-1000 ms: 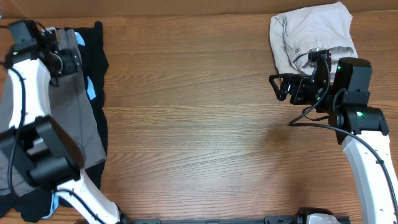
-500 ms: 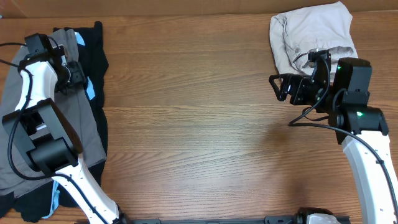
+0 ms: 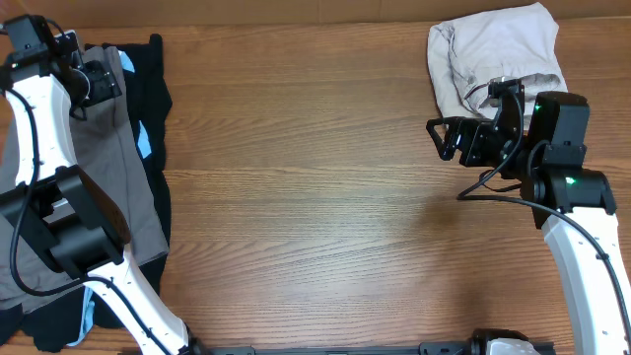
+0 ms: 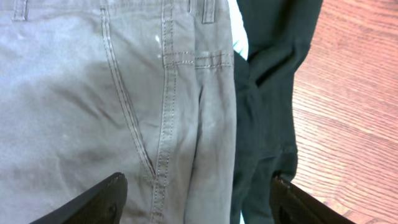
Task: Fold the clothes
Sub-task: 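Reach the left gripper to the grey shorts on the pile and grasp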
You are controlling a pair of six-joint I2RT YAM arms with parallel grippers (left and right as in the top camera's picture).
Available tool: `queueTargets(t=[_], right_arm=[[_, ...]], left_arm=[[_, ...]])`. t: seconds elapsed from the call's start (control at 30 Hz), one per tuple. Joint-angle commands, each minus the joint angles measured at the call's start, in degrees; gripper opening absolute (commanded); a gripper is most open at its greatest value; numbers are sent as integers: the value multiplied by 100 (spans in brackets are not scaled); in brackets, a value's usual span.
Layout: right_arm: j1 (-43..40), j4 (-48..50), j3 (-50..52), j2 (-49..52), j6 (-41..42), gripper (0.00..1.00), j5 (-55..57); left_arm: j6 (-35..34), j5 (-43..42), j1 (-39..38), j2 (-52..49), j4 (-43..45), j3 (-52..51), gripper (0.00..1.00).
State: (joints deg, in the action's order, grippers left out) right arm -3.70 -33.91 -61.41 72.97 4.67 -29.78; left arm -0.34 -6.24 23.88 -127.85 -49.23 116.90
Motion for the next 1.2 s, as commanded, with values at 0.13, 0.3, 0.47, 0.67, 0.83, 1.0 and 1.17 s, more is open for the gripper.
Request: queueTargets(t=[0.13, 0.3, 0.47, 0.67, 0.83, 1.0, 1.17], right_arm=[[26, 15, -125, -17, -13, 90, -31], [26, 13, -125, -17, -13, 89, -28], [26, 13, -125, -17, -13, 87, -28], [26, 11, -125, -17, -13, 86, -31], [26, 11, -125, -17, -13, 85, -28], [26, 11, -125, -17, -13, 85, -28], [26, 11, -125, -17, -13, 85, -28]], left_arm=[[-81, -74, 101, -420, 66, 11, 70], [-101, -81, 103, -721, 105, 11, 67], [-98, -83, 101, -874, 179, 11, 62], [-101, -81, 96, -981, 127, 11, 47], [-101, -81, 98, -981, 92, 11, 22], [-103, -87, 96, -981, 2, 24, 4], [-144, -129, 76, -881, -17, 76, 4]])
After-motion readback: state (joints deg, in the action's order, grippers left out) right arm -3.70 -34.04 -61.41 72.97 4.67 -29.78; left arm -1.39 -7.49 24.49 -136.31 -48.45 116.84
